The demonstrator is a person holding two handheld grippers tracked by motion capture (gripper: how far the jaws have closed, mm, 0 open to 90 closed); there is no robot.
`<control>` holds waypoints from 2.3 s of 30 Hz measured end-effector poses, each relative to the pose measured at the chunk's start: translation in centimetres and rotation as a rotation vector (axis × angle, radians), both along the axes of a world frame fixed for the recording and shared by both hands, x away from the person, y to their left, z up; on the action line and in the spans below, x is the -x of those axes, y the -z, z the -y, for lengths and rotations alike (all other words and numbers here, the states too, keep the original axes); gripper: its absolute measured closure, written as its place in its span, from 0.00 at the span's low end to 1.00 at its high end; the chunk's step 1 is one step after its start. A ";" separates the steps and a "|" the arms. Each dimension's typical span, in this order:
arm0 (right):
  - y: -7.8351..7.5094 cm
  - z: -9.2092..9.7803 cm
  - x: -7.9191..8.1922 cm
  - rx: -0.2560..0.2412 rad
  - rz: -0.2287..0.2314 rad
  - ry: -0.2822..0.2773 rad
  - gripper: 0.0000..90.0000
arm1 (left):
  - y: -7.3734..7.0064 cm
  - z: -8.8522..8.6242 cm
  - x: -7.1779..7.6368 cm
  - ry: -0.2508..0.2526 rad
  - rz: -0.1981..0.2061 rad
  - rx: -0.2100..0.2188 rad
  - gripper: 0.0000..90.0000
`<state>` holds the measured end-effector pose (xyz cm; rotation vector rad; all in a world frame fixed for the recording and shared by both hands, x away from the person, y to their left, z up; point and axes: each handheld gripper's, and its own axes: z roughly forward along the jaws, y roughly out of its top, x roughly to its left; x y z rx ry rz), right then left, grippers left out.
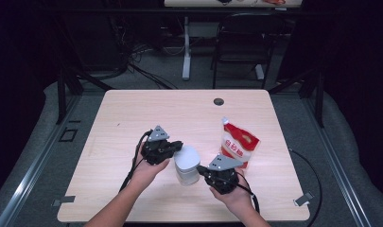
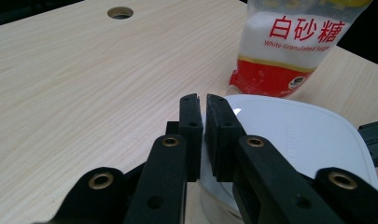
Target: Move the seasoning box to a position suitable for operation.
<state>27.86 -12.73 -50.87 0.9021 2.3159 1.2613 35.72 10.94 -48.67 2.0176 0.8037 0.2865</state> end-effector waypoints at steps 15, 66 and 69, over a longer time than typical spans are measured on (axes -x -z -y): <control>-0.8 -0.1 0.0 -0.024 0.023 0.002 1.00 | -0.6 -3.2 2.6 -0.008 0.024 0.010 0.84; -2.1 -0.5 -0.5 -0.102 0.074 0.029 0.99 | 1.8 -2.5 4.5 0.068 0.096 0.020 0.55; -2.1 -0.5 -0.5 -0.103 0.073 0.031 0.99 | 1.7 -2.3 4.5 0.068 0.108 0.017 0.54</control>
